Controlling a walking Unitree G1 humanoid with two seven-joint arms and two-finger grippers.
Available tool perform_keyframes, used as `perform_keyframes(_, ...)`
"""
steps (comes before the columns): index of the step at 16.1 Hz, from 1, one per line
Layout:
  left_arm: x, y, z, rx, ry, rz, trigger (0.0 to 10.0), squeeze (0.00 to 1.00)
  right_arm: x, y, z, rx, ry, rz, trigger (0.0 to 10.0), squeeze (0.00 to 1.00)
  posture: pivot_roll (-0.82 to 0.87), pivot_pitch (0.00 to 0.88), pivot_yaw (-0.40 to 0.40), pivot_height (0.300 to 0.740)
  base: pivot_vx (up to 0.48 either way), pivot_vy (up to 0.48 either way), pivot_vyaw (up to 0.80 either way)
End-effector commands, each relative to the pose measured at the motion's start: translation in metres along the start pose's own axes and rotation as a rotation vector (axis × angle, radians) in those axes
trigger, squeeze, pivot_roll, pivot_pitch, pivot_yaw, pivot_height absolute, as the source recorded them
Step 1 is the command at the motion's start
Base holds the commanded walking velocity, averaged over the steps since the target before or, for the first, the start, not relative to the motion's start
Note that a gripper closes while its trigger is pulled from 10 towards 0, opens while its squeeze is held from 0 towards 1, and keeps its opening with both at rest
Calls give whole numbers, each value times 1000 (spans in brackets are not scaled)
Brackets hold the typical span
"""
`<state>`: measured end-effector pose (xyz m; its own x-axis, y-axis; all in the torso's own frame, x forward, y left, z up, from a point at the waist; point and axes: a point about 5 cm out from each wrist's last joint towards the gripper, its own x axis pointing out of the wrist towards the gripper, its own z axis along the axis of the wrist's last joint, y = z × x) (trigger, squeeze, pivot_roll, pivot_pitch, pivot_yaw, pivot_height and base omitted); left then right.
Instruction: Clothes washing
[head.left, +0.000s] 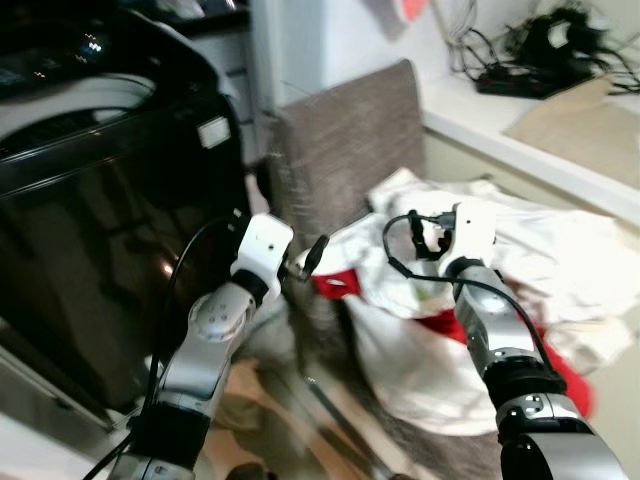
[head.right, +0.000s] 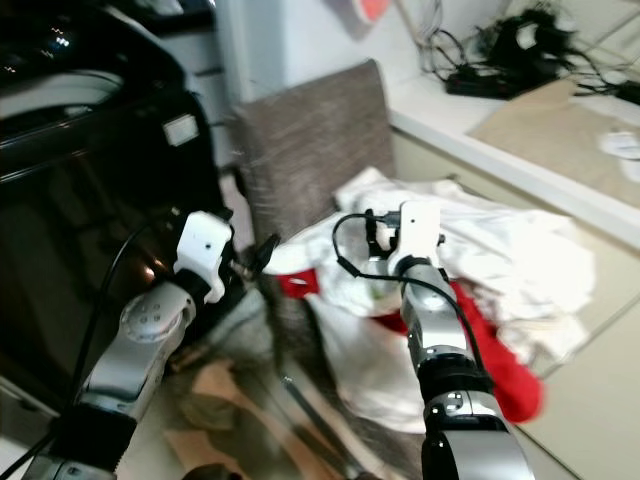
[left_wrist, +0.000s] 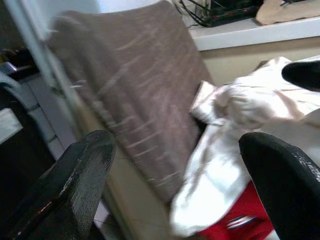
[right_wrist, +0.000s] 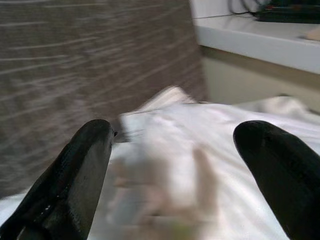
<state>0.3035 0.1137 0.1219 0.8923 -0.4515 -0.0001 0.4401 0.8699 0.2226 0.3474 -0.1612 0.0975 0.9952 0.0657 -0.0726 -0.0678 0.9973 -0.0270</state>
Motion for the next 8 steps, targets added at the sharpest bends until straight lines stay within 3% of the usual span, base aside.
perform_keyframes(1, 1, 4, 7, 29, -23, 10, 10000, 0, 1, 3, 0, -3, 9, 9, 10000, 0, -111, 0, -16, 732, 0, 0, -781)
perform_keyframes(2, 1, 6, 9, 35, -30, 19, 10000, 0, 2, 3, 0, 8, 1, -4, 10000, 0, -109, 0, -17, 732, 0, 0, -800)
perform_keyframes(5, 0, 6, 11, 34, -37, 18, 10000, 0, 3, 0, 0, 20, 29, -34, 10000, 0, -104, 0, -17, 732, 0, 0, 0)
perform_keyframes(8, -3, 8, 10, 37, -30, 24, 10000, 0, 2, -20, -10, 107, 102, -181, 10000, 0, -97, 0, -13, 732, 0, 0, 0)
